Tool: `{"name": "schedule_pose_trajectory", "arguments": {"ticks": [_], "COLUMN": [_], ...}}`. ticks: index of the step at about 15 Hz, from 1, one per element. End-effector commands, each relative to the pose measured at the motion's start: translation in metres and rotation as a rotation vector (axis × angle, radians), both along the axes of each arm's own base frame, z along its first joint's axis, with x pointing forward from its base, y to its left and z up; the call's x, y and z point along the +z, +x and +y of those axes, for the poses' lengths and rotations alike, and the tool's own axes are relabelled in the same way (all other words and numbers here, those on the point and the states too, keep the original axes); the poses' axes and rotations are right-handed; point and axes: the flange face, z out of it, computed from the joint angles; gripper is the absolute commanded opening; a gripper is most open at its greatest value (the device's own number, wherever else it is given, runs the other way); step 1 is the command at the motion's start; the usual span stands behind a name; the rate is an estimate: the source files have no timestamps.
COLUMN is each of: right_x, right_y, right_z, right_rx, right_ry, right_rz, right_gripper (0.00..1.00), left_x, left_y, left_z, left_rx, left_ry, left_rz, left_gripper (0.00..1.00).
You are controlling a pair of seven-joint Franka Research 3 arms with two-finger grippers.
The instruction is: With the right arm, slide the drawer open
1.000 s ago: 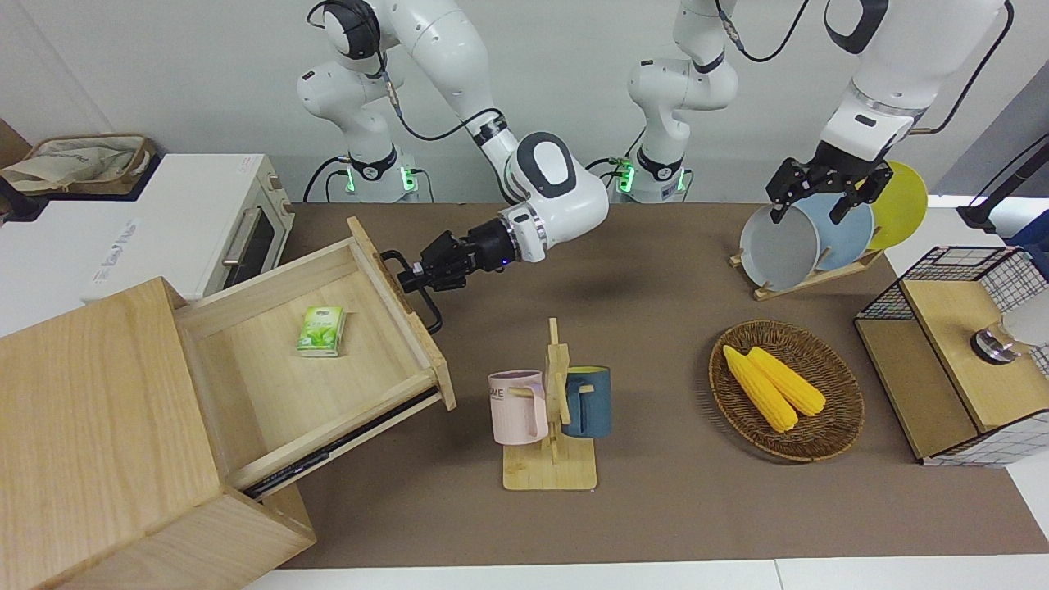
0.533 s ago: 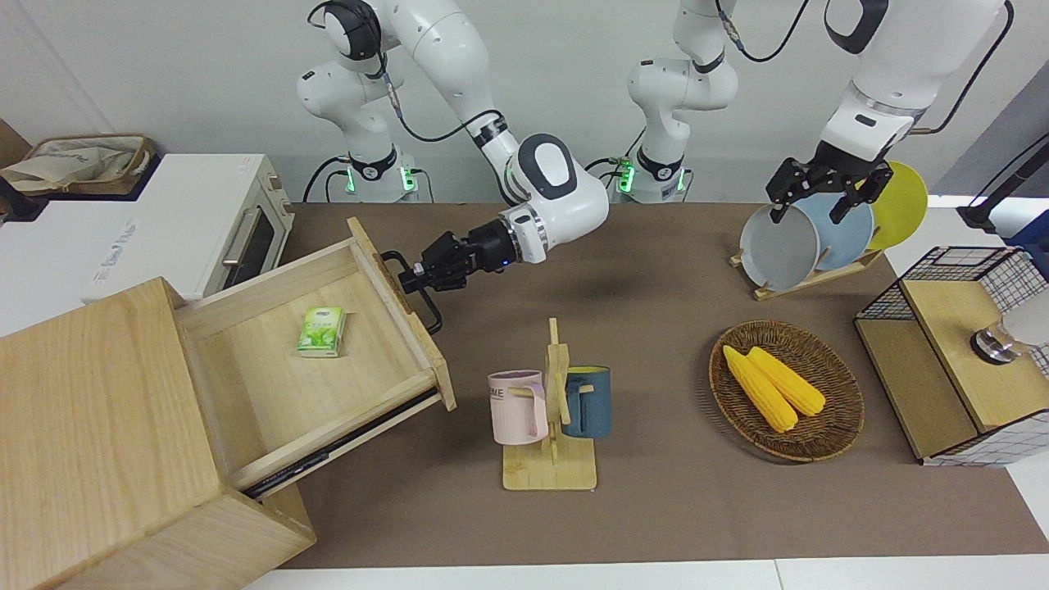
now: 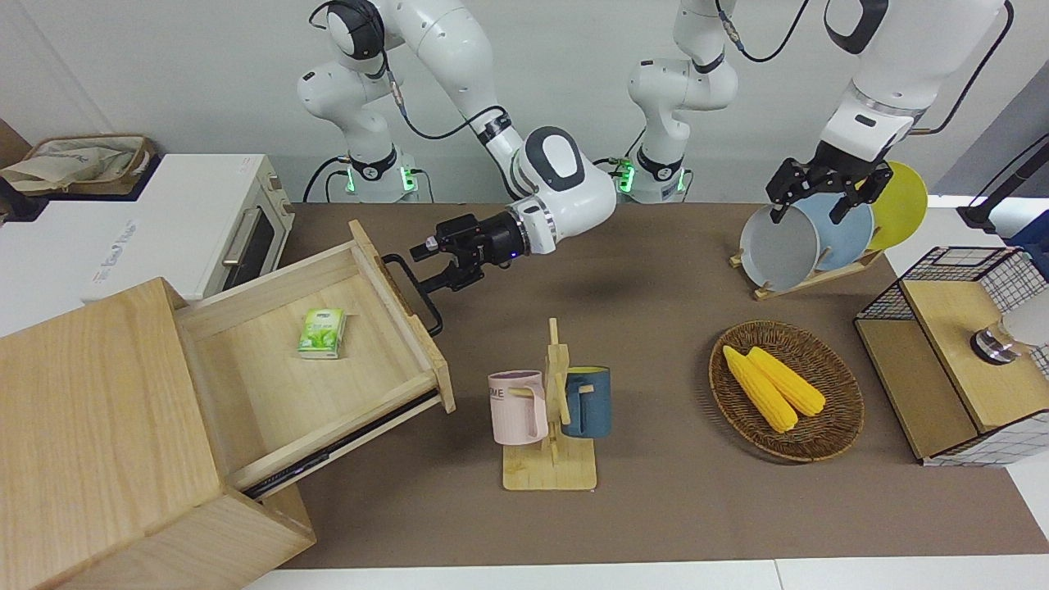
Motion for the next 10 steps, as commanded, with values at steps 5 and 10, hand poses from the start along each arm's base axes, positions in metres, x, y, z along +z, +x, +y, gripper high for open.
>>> {"name": "schedule_pose_trajectory", "arguments": {"ticks": [5, 10], "right_x": [0.019, 0.076], "right_y": [-0.019, -0.039], "right_z": [0.024, 0.034], "right_rx": [-0.064, -0.133], "right_ry": [0.211, 0.468], "right_rz": [-0.053, -0.011], "right_gripper": [0.985, 0.985], "left_x": [0.003, 0.003], "left_y": [0.004, 0.004], "left_z": [0.000, 0.000], "left_rx": [-0.007, -0.007], "left_ry": [0.018, 0.017], "left_rz": [-0.009, -0.009], "left_gripper": [1.00, 1.00]}}
